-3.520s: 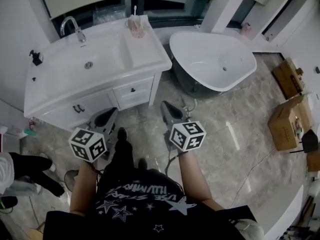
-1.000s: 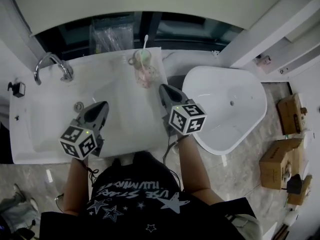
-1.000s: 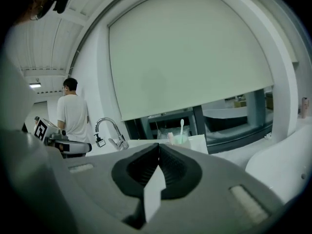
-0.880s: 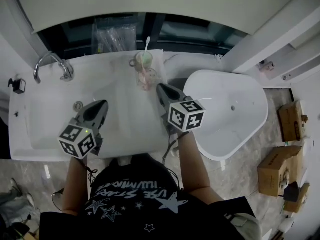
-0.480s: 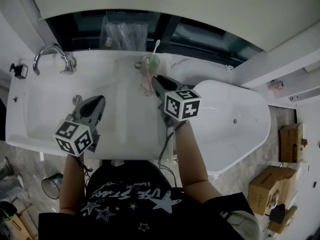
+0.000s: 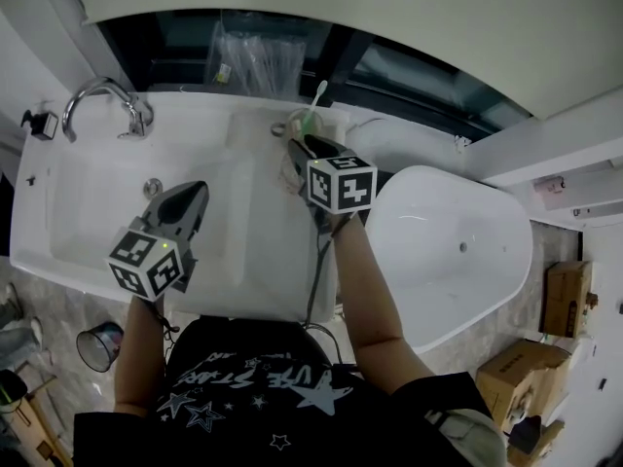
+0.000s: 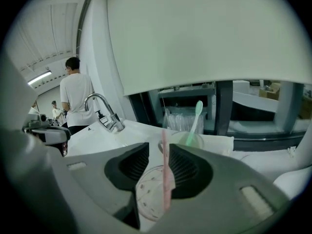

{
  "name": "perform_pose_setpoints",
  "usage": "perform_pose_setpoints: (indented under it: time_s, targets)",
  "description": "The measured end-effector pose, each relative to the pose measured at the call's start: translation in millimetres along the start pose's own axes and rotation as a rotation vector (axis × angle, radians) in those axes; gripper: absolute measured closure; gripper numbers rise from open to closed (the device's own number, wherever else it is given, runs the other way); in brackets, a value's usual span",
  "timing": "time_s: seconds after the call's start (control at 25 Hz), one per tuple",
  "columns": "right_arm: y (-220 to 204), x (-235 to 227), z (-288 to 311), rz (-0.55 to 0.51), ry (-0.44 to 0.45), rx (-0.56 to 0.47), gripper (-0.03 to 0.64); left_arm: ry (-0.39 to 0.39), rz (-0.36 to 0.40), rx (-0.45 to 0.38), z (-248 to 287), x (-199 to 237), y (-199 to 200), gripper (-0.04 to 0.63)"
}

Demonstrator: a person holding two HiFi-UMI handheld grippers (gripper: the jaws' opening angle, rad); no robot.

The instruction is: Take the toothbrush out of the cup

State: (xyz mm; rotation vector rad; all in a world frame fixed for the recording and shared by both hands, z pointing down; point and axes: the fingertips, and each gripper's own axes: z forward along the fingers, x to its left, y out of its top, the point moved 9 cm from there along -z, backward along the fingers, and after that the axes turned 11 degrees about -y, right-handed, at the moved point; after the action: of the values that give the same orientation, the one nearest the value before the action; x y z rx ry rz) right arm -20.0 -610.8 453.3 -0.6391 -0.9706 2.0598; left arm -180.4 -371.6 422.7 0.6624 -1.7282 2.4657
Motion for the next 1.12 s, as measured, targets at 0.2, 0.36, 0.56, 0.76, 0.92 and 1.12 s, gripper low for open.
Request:
perform_pose_setpoints:
  time_s: [0.2, 0.36, 0.56, 0.76, 0.92, 1.12]
  targets:
    - [0, 1, 19, -0.029, -0.014, 0.054, 0.489, 0.007, -0.012, 0.011, 3, 7, -2, 0.588]
    - [-1, 1, 25, -0.028, -0.041, 0.064, 0.49, 0.012, -0.025, 0.013, 3, 13, -2, 0.588]
    - [0, 5, 29, -0.061, -0.066, 0.092, 0.492, 0.008, -0.032, 0.016, 4, 17, -2, 0.588]
    - [-2, 9, 32, -0.106, -0.127, 0.128, 0.514, 0.002, -0.033, 0.012, 3, 22, -1, 0.588]
    - [-2, 9, 34, -0.134, -0.185, 0.143, 0.594, 0.004, -0.038, 0.008, -2, 24, -2, 0.588]
    - [-1, 9, 31, -0.116, -0.196, 0.142, 0.608, 0.011, -0.038, -0.005, -12, 26, 0, 0.588]
